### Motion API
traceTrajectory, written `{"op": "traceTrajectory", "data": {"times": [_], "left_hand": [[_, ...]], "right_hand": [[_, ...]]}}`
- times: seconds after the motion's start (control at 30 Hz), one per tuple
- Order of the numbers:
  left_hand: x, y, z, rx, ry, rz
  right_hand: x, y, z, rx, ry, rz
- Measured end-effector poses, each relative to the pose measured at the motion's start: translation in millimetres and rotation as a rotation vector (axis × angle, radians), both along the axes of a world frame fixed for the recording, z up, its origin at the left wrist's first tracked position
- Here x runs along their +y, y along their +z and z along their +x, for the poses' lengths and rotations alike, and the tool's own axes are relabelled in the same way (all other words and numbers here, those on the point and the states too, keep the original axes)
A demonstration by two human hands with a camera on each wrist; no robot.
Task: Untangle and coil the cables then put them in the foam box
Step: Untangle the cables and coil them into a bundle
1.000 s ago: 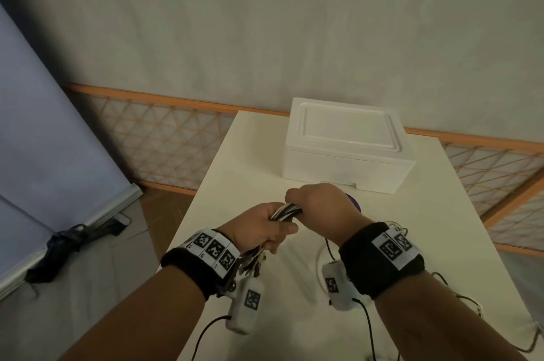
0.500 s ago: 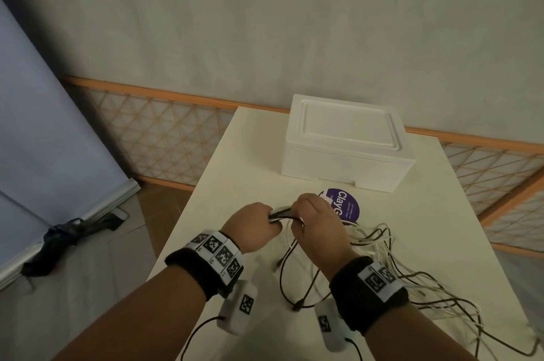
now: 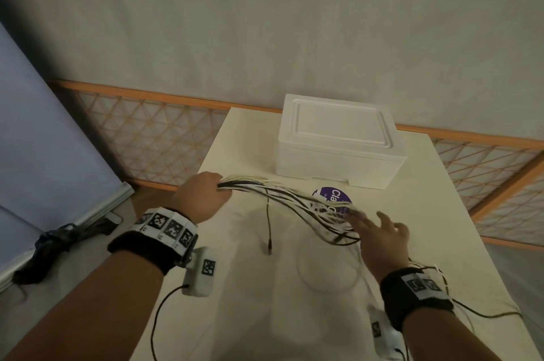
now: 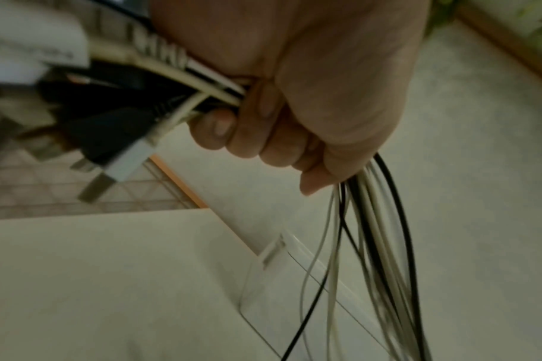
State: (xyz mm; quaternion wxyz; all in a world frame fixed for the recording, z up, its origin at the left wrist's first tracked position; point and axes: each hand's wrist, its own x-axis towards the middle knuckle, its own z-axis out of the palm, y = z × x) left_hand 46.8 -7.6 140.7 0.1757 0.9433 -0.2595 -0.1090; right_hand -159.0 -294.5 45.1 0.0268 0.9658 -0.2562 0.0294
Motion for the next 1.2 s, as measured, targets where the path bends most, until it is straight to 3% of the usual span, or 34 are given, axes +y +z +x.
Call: {"op": "traceTrajectory", "data": {"times": [0.1, 0.17, 0.23, 0.3, 0.37, 0.4, 0.47, 0.53, 0.6, 0.67, 0.73, 0.83, 0.93, 1.0, 1.1, 1.2], "left_hand": [[-3, -5, 2, -0.011, -0.016, 0.047], [-8, -11, 0, 0.001, 0.035, 0.008], [-8, -13, 4, 0.032, 0.104, -0.072], [-4, -9, 12, 0.046, 0.15, -0.109], [-2, -1, 15, 0.013, 0.144, -0.083], [-4, 3, 15, -0.005, 0.119, -0.066], [-15, 10, 7, -0.036, 0.065, -0.054], [-28, 18, -4, -0.06, 0.001, -0.078], [-39, 30, -16, -0.1, -0.053, -0.121], [-42, 44, -22, -0.126, -0.064, -0.205], [-41, 58, -20, -0.146, -0.074, -0.266], [-31, 67, -7, -0.231, -0.089, -0.189], [-14, 61, 15, -0.205, -0.006, -0.207], [-5, 53, 26, -0.164, 0.032, -0.21], [-6, 40, 31, -0.109, 0.041, -0.178], [-10, 31, 32, -0.075, 0.094, -0.204]], "right_hand": [[-13, 10, -9, 0.203, -0.166, 0.089], [-24, 19, 0, 0.359, -0.25, 0.329], [-31, 18, 7, 0.511, -0.232, 0.485], [-38, 12, 2, 0.593, -0.245, 0.501], [-32, 19, 2, 0.449, -0.292, 0.416], [-25, 24, 8, 0.279, -0.236, 0.373], [0, 37, 25, -0.257, 0.031, 0.417], [39, 57, 45, -0.642, 0.235, 0.677], [70, 64, 61, -0.596, 0.318, 1.04], [84, 47, 70, -0.269, 0.294, 1.085], [82, 26, 69, 0.086, 0.243, 0.778], [59, 14, 59, 0.156, 0.151, 0.481], [28, 11, 35, 0.402, 0.154, 0.116], [7, 10, 17, 0.485, 0.147, 0.06], [-16, 8, 5, 0.303, 0.041, 0.298], [-29, 33, 8, -0.155, -0.107, 0.871]]}}
